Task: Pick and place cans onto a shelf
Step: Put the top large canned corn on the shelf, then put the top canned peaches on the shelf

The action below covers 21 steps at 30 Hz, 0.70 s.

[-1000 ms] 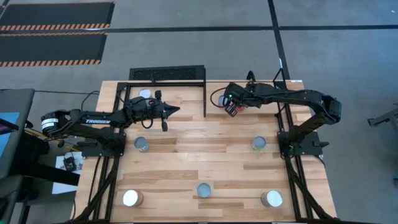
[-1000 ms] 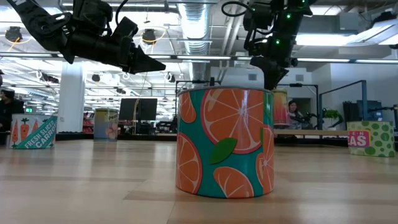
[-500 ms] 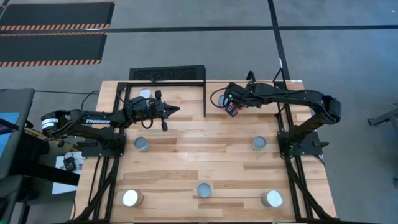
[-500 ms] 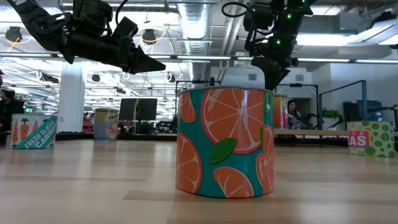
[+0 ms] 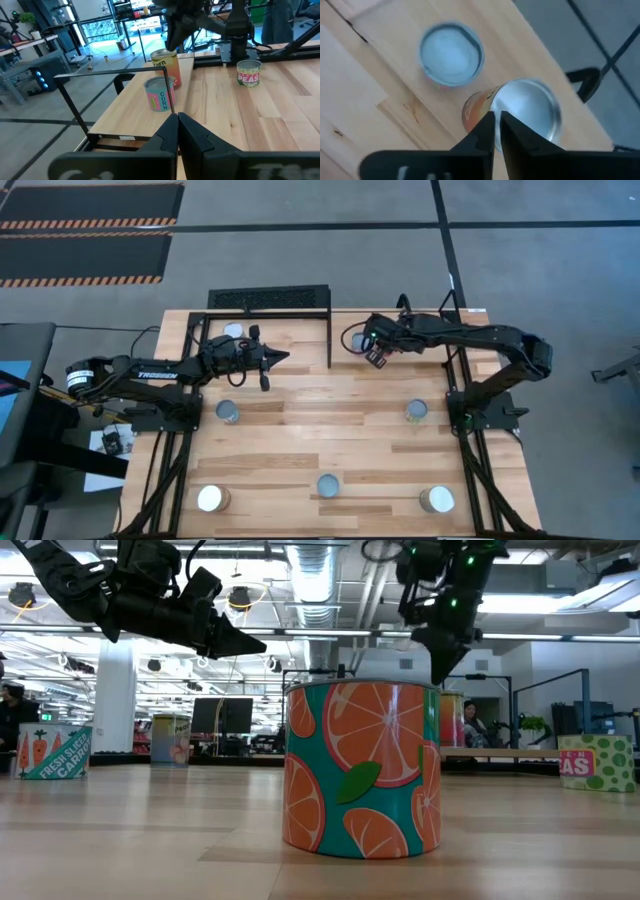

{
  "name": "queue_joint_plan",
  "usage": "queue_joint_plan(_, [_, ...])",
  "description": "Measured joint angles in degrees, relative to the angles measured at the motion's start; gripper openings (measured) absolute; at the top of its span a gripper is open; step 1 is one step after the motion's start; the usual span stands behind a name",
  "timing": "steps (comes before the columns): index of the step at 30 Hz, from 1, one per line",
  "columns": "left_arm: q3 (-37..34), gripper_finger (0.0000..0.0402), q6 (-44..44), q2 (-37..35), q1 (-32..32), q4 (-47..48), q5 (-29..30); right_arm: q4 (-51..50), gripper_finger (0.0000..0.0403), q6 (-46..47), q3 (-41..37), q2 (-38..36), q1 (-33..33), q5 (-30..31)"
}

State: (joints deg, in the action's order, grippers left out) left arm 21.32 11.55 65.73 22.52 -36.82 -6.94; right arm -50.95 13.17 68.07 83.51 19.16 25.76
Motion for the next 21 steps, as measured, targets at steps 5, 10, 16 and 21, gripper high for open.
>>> queue_joint_plan(5, [0.0, 0.0000, -0.2, 0.0, 0.0, -0.1, -0.1, 8.7, 0.0010, -5.4, -3.3, -5.9, -5.5, 1.0])
queue_joint_plan(10, [0.0, 0.0000, -0.2, 0.0, 0.0, -0.2, -0.1, 27.6, 0.0009, -11.1, -15.5, -13.5, -9.1, -8.3])
queue_joint_plan(16, [0.0, 0.0000, -3.9, 0.0, 0.0, 0.1, 0.0, 50.0, 0.0009, -13.8, -30.1, -19.2, -12.5, -14.1])
queue_joint_plan(21, [0.0, 0.0000, -4.5, 0.0, 0.0, 0.1, 0.0, 65.1, 0.0005, -19.1, -38.6, -21.7, -13.9, -21.1])
